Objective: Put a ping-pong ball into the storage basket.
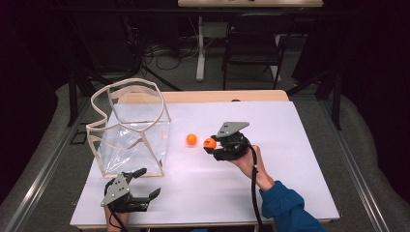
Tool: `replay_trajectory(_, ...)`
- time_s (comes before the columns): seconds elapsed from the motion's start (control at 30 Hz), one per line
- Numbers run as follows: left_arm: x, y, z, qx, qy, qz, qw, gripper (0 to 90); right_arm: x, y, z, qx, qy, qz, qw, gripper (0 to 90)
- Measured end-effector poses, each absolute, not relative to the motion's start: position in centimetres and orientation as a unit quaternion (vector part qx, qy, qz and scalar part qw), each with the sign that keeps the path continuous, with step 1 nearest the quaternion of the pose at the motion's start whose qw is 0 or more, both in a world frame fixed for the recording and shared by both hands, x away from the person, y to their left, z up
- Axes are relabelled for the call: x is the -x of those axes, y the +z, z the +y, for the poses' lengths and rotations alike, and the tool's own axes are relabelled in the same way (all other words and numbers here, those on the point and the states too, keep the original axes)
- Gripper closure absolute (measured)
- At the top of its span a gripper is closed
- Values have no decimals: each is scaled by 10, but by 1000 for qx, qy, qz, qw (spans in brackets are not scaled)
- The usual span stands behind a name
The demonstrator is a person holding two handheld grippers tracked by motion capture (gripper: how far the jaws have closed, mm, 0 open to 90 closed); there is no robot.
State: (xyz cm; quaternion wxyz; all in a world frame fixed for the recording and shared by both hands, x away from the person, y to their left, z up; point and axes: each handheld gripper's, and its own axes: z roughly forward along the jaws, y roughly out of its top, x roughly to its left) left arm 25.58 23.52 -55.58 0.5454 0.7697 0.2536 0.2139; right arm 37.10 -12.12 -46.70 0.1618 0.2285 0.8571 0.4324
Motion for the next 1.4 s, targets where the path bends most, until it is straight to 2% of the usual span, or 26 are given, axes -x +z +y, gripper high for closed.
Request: replay_trajectory(1.4,-258,-556,236,-768,216,255,546,159,-391,-447,-103,-215,435,861,153,507)
